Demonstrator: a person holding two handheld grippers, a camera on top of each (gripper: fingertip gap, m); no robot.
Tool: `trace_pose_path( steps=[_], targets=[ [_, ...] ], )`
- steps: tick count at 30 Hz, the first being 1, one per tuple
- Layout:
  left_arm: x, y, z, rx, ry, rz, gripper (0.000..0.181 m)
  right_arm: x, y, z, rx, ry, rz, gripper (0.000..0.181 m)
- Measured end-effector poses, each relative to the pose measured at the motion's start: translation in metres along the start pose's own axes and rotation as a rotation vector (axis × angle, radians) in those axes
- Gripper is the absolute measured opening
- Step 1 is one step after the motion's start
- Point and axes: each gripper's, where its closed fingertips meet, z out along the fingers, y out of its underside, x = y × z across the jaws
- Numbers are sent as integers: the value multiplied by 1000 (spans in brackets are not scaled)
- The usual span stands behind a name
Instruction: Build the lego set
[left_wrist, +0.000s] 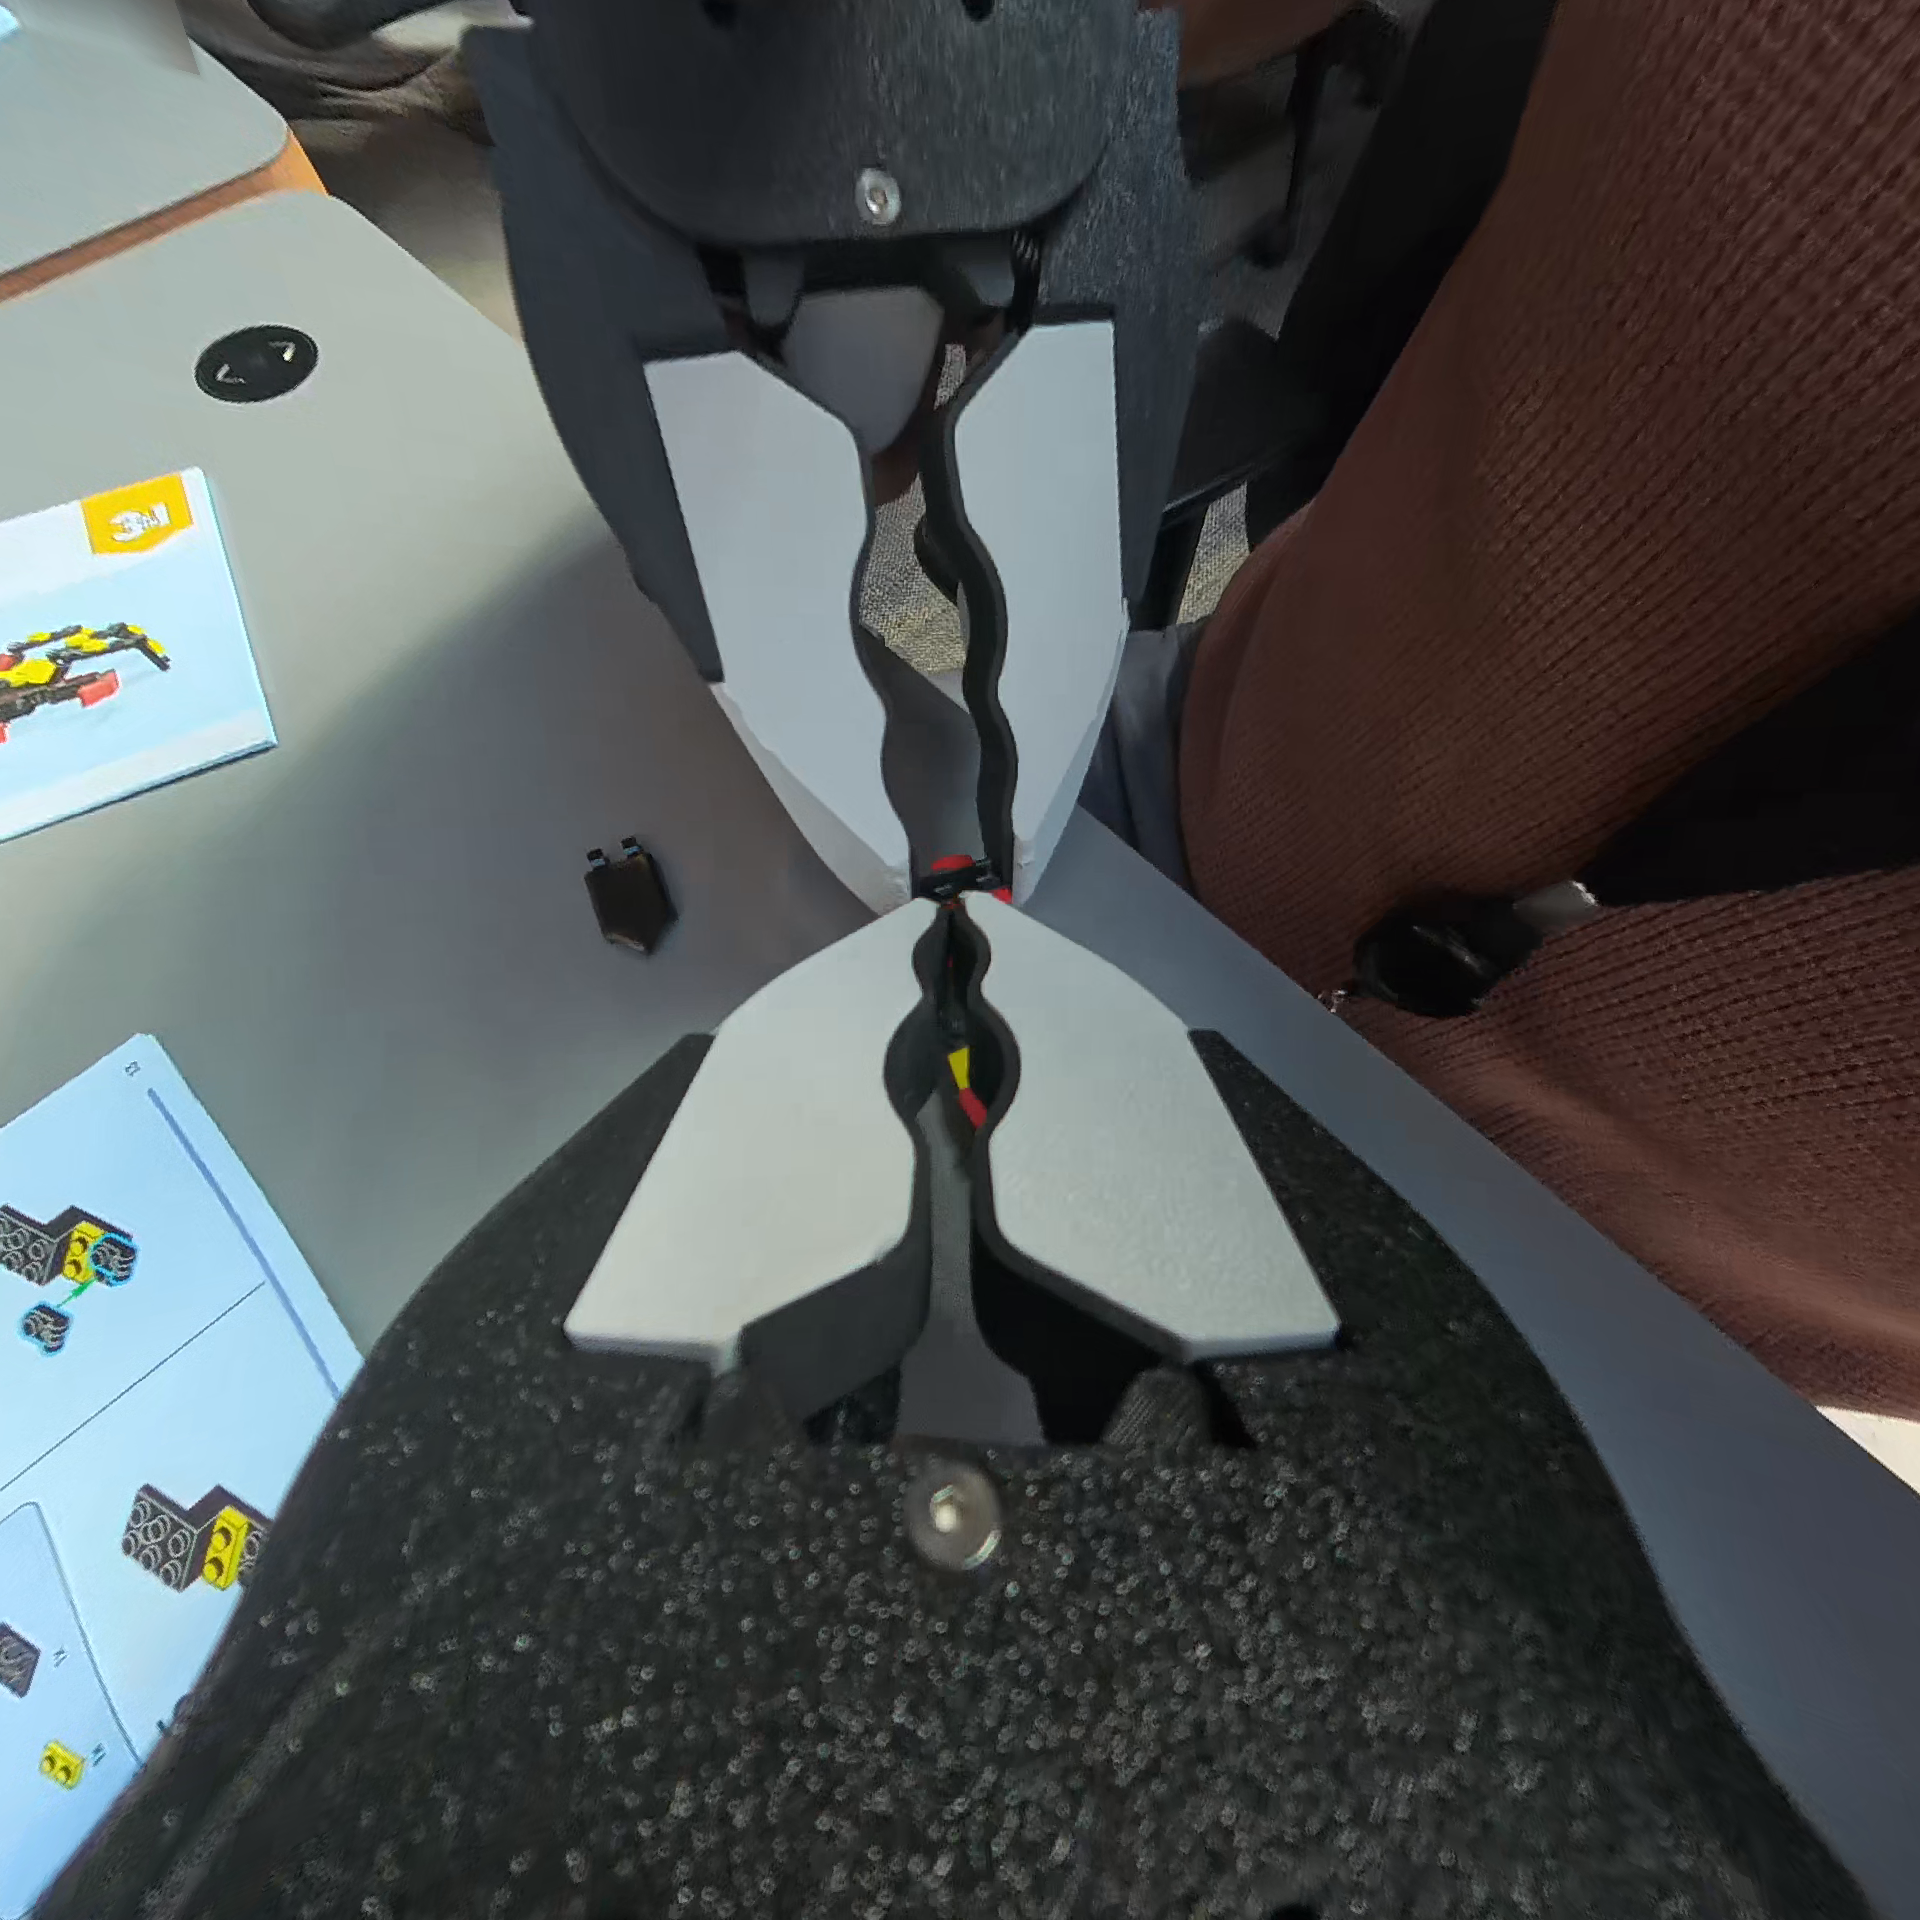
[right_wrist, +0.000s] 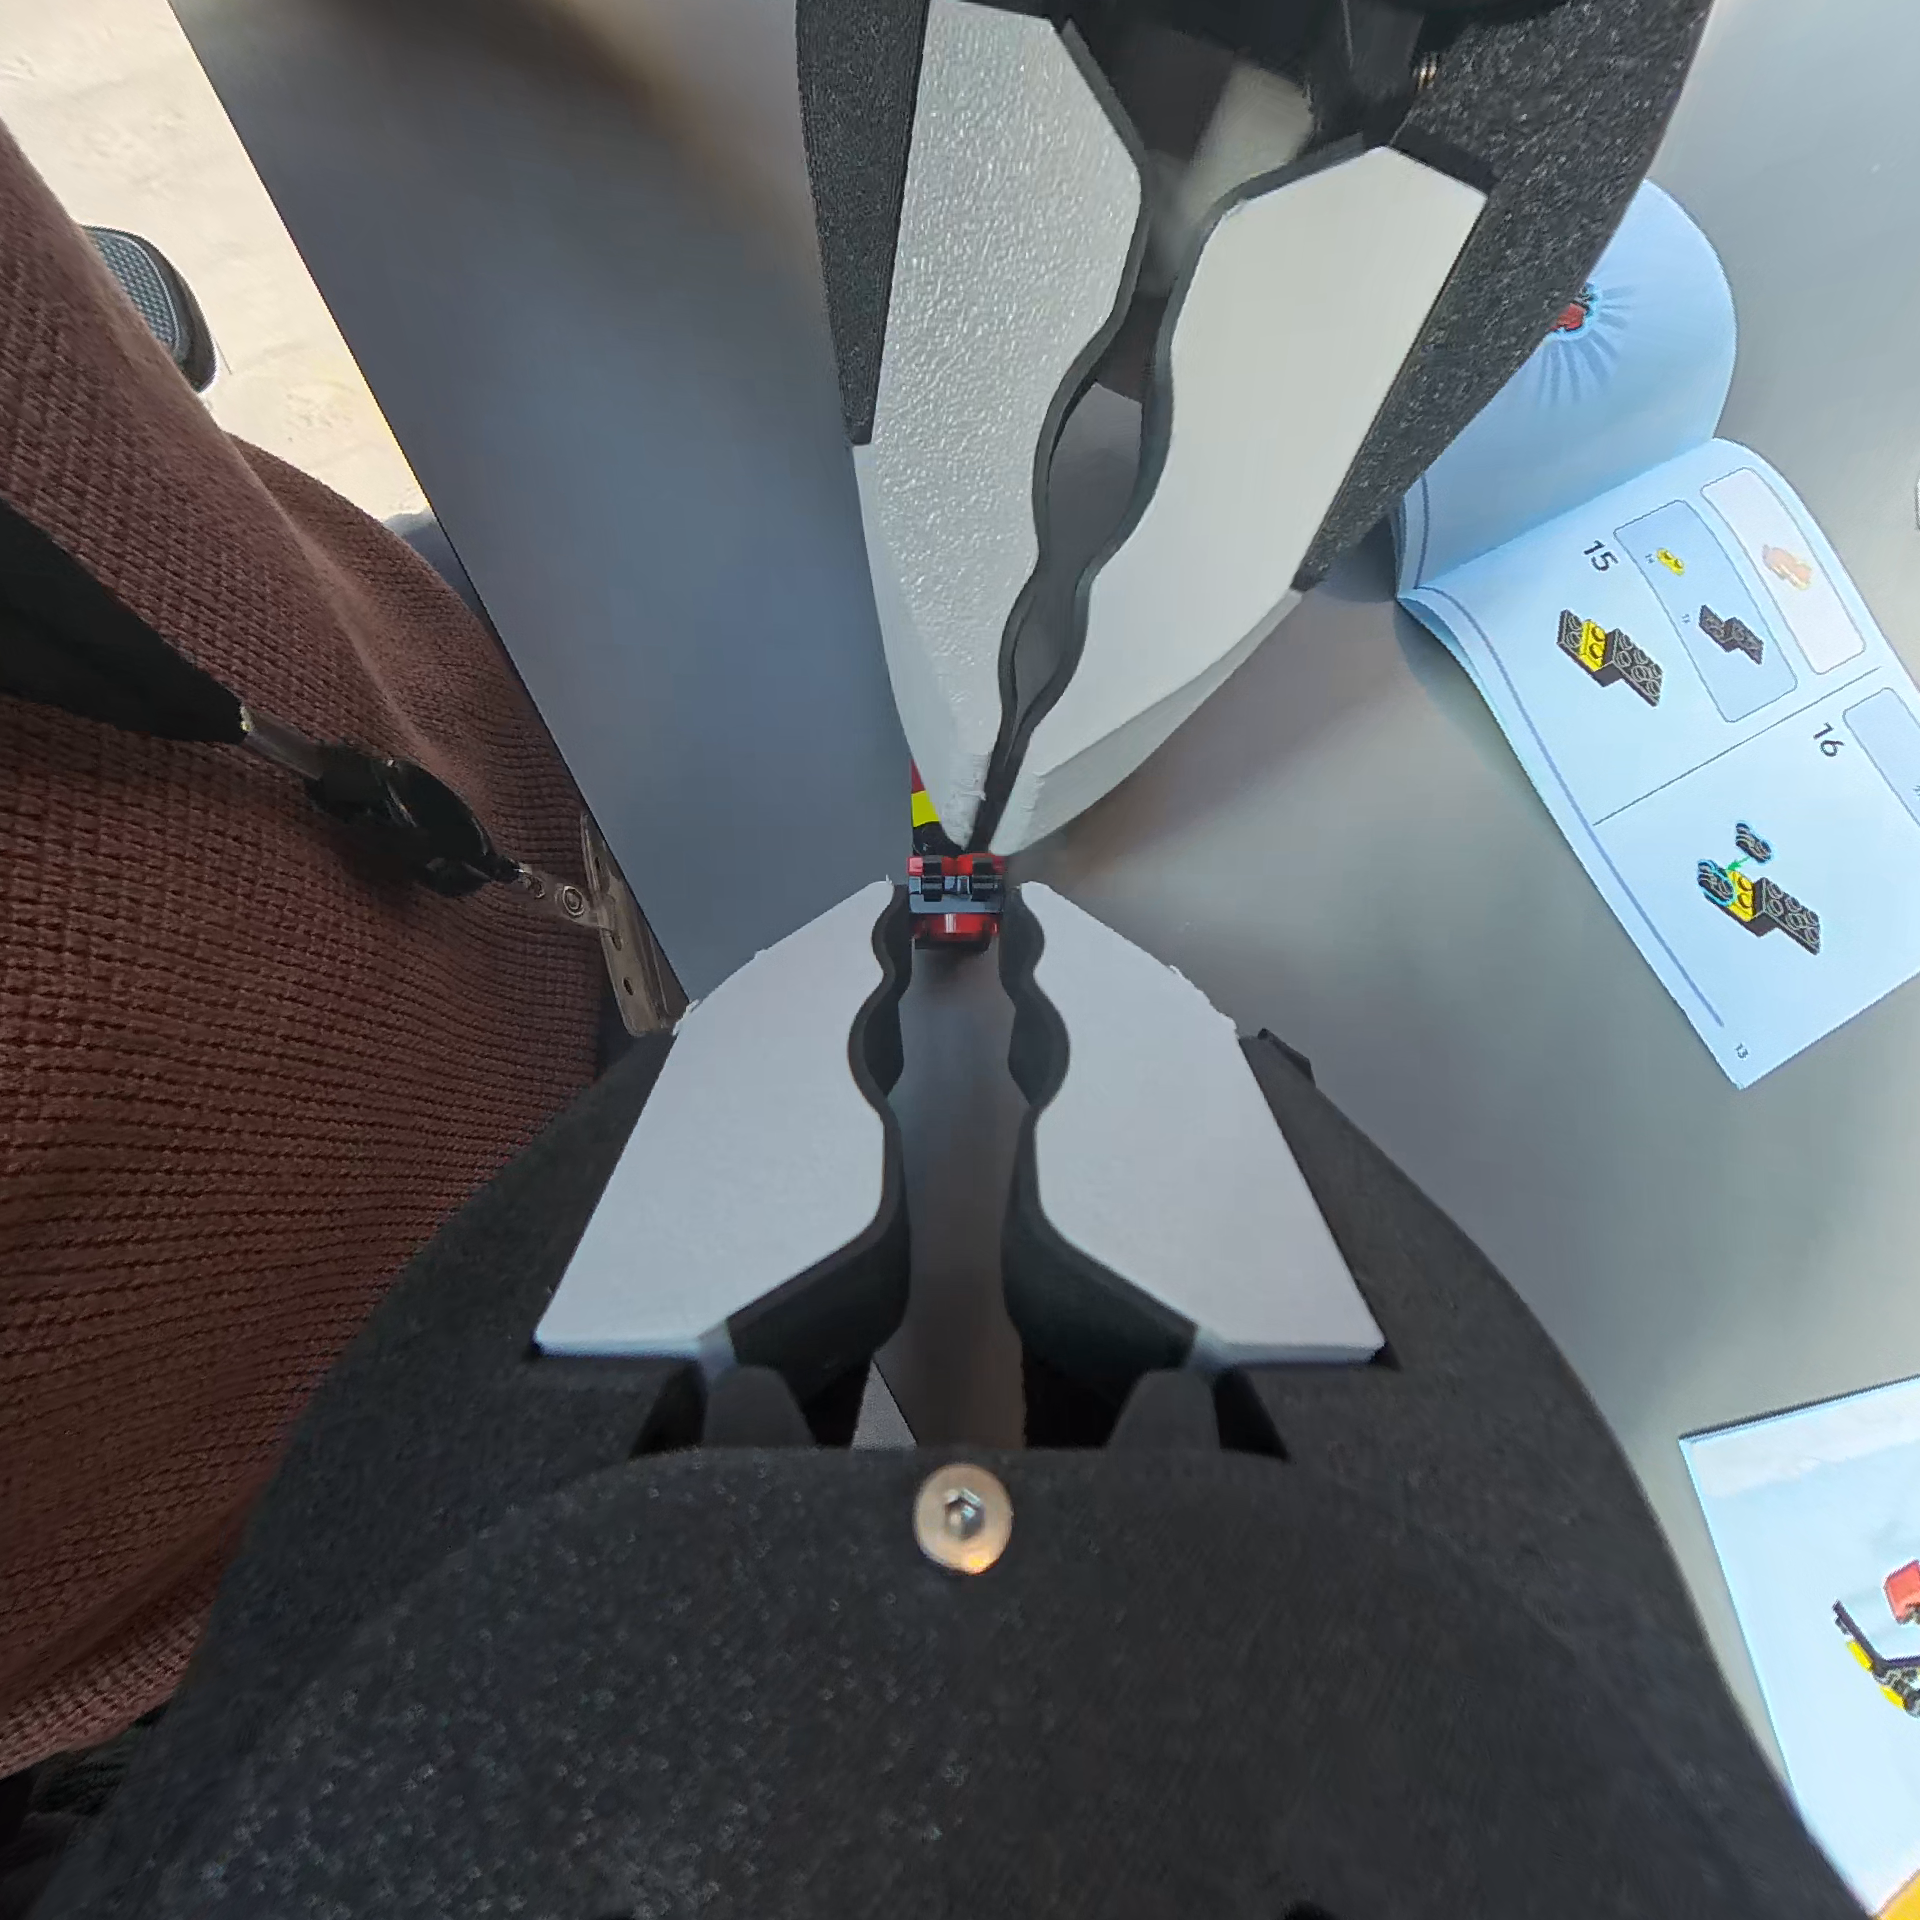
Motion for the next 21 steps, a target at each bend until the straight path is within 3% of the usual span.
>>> trace_pose_path(
  steps=[5, 21],
  targets=[
    [-1, -10, 3, 56, -30, -7, 0, 0, 0, 0, -8, 1, 9, 16],
    [-2, -7, 5, 31, -65, -18, 0, 0, 2, 1, -51, -30, 18, 16]
  ],
)
